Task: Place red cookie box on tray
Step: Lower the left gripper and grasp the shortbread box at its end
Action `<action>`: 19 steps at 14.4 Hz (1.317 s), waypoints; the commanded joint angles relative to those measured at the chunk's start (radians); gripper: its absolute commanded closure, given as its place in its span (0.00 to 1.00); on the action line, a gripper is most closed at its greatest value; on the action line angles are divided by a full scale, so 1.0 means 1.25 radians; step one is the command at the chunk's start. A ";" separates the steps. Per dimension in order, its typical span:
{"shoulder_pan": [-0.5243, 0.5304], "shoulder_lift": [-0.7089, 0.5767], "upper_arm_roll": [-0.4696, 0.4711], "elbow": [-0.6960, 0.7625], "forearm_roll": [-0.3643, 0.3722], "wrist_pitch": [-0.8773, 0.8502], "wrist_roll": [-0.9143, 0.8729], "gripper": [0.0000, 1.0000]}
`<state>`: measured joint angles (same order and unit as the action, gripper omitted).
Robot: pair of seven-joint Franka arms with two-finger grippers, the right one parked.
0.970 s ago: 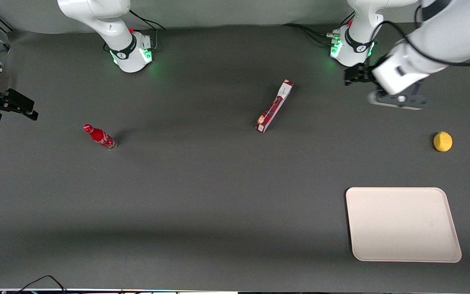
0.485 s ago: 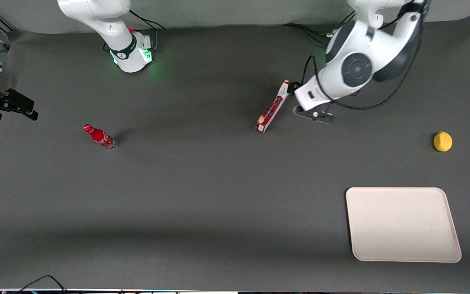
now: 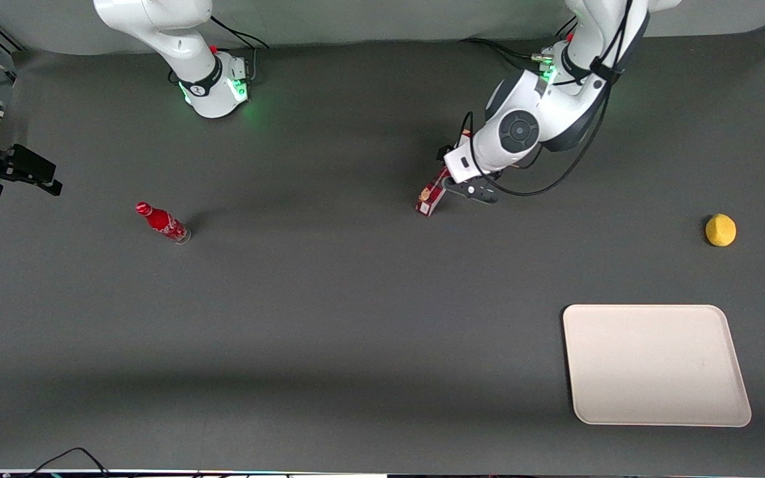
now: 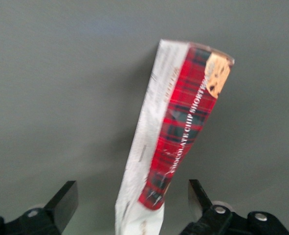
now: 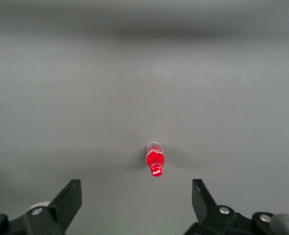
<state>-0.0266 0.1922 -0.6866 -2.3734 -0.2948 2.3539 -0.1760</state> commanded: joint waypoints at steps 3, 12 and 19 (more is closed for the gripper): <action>-0.055 0.074 -0.037 -0.014 -0.006 0.137 -0.111 0.47; 0.021 0.068 -0.030 -0.007 0.015 0.094 -0.111 1.00; 0.095 -0.065 0.090 0.267 0.036 -0.408 -0.101 1.00</action>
<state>0.0916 0.2054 -0.6641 -2.2103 -0.2575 2.1247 -0.2974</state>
